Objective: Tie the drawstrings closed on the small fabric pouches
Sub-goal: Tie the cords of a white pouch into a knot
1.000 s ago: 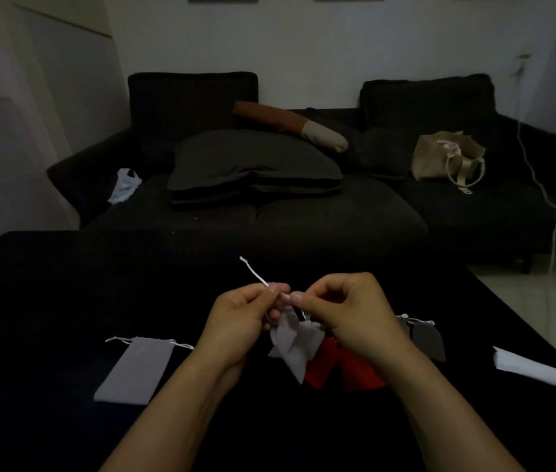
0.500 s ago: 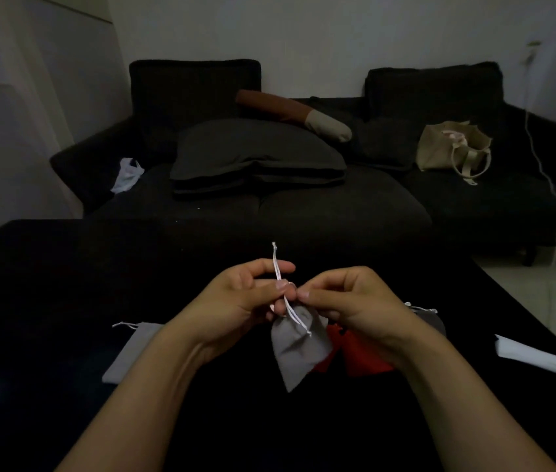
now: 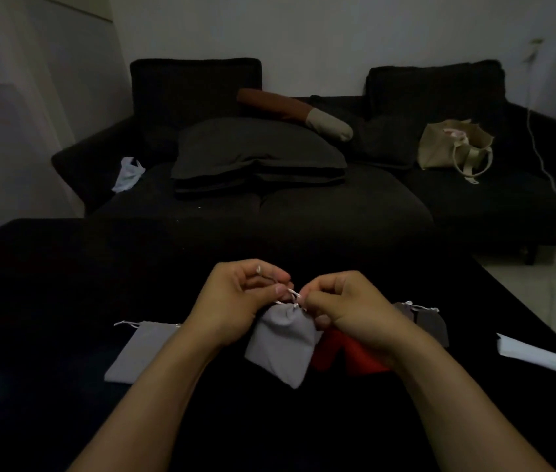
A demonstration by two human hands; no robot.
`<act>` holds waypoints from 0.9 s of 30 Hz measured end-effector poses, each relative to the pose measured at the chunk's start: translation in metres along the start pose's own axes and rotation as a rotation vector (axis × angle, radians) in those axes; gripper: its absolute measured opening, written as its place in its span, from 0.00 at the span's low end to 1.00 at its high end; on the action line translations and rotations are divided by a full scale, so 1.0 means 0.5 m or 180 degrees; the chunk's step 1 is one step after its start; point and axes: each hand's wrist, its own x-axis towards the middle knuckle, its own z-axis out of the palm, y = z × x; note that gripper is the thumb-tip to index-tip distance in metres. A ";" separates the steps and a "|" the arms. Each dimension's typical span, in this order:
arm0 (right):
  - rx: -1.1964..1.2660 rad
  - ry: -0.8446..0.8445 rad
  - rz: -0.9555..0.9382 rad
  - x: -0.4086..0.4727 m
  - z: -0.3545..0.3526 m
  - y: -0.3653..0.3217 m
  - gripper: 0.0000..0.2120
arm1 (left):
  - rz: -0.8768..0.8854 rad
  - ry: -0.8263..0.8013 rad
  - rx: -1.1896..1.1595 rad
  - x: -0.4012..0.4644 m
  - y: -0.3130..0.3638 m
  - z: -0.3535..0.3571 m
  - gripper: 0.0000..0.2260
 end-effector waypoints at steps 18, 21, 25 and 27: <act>0.1448 -0.0068 0.0279 -0.002 0.012 -0.014 0.11 | 0.0100 0.0009 -0.0957 -0.004 -0.001 0.021 0.08; 0.0826 0.0263 0.0103 -0.006 0.003 -0.018 0.11 | 0.0235 0.0106 -0.0815 -0.002 -0.003 0.025 0.10; 0.1088 0.0472 0.0013 -0.002 -0.009 -0.021 0.14 | 0.0470 0.0389 -0.0302 0.004 -0.011 0.022 0.08; 0.1651 0.0494 0.0083 0.000 -0.015 -0.024 0.11 | 0.0689 0.0622 0.0160 0.008 -0.016 0.014 0.08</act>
